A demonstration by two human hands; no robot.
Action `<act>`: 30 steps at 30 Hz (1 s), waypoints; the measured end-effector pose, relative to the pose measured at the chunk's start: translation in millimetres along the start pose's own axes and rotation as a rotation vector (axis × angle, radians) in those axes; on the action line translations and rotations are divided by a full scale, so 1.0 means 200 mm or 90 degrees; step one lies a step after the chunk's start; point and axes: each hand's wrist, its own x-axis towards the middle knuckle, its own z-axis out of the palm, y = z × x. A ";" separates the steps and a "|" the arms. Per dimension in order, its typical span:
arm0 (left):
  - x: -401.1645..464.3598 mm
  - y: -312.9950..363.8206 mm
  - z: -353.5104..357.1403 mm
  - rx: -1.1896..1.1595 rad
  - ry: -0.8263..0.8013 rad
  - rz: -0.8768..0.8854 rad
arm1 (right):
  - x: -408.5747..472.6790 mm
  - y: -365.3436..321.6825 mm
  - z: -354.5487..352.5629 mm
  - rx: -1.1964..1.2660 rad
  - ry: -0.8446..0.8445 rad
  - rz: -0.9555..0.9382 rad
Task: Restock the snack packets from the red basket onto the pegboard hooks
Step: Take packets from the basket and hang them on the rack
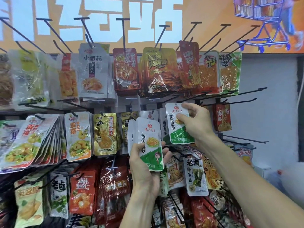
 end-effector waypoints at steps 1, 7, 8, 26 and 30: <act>0.00 0.01 0.00 0.000 -0.004 -0.001 | 0.00 -0.01 0.00 -0.009 -0.004 0.000; -0.02 0.03 -0.01 0.009 -0.022 0.004 | -0.02 -0.06 -0.01 -0.156 0.015 -0.051; -0.02 0.03 -0.02 0.009 -0.022 0.003 | -0.02 -0.06 -0.01 -0.170 0.016 -0.051; 0.04 -0.03 -0.01 -0.019 -0.053 -0.059 | -0.27 0.06 0.09 0.034 -0.044 0.073; 0.03 -0.09 0.03 0.028 -0.035 -0.052 | -0.27 0.12 0.11 0.090 -0.024 0.089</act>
